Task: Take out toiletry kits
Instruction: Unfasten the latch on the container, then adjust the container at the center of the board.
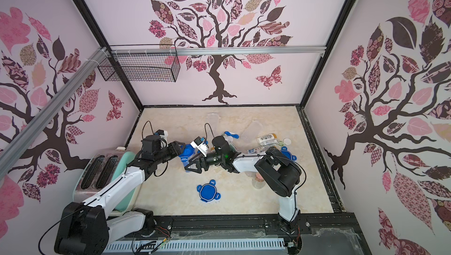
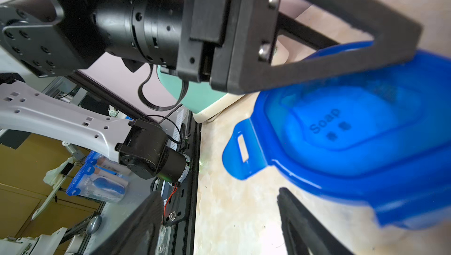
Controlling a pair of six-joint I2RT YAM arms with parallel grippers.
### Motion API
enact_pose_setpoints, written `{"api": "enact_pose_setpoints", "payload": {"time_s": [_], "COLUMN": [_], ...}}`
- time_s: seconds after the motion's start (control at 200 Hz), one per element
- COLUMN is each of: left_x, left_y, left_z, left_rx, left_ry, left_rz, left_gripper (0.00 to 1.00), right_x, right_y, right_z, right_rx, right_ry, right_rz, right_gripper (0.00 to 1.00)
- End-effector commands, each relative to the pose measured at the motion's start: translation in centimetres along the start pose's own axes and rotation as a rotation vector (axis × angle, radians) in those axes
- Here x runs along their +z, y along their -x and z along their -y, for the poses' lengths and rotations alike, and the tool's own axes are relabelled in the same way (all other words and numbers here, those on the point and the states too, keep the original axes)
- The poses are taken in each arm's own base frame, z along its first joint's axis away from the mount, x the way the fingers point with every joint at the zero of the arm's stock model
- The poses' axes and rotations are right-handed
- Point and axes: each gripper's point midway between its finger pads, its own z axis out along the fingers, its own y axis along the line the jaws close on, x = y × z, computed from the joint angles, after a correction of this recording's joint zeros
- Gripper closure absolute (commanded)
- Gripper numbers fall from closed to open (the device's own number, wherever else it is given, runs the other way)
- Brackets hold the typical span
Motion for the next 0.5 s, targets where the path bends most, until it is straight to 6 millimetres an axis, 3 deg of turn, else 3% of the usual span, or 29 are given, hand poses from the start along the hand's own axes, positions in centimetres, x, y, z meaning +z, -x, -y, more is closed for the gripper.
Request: {"api": "enact_pose_setpoints", "payload": {"time_s": [0.0,0.27,0.495], "left_x": [-0.3,-2.3,-5.7], "left_y": [-1.3,1.1,3.5], "left_z": [-1.0,0.2,0.7], "left_rx": [0.003,0.029,0.049], "left_ry": [0.043,0.074,0.145], "left_rz": [-0.033,0.027,0.130], "left_gripper": [0.37,0.19,0.16], "right_x": [-0.6,-1.0,-1.3], "right_y": [-0.2,-0.7,-1.0], "right_z": [0.3,0.3,0.6], "right_rx": [-0.002,-0.004,0.004], "right_ry": [-0.016,-0.020,-0.027], "right_rz": [0.001,-0.002,-0.003], "right_gripper": [0.23,0.23,0.23]}}
